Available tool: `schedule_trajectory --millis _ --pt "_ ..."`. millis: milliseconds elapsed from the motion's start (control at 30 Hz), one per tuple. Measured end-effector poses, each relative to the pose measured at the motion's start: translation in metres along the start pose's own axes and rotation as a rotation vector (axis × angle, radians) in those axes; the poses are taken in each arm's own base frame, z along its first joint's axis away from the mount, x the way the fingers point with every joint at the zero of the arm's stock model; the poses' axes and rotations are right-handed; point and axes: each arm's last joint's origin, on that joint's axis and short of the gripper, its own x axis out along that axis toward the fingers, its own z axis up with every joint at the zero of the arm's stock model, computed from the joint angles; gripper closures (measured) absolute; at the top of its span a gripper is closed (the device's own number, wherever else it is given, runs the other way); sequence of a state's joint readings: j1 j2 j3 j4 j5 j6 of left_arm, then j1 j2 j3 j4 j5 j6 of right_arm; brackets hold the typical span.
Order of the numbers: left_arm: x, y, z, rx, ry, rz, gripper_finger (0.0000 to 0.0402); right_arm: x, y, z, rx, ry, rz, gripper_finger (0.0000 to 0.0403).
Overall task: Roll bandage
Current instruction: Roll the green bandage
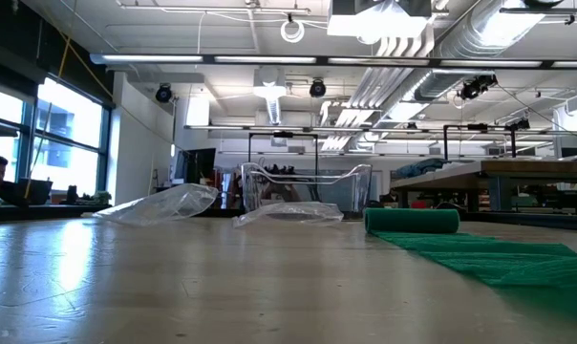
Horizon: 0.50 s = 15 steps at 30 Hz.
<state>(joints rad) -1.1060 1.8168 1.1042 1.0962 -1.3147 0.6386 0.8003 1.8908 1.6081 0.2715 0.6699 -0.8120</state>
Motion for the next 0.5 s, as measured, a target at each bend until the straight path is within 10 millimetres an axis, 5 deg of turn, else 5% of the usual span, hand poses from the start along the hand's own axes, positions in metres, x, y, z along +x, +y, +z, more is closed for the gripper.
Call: schedule_trajectory --millis 500 --pt "0.041 0.007 -0.002 0.025 -0.181 -0.168 0.0229 0.004 -0.023 -0.002 0.221 -0.094 0.046 0.0402"
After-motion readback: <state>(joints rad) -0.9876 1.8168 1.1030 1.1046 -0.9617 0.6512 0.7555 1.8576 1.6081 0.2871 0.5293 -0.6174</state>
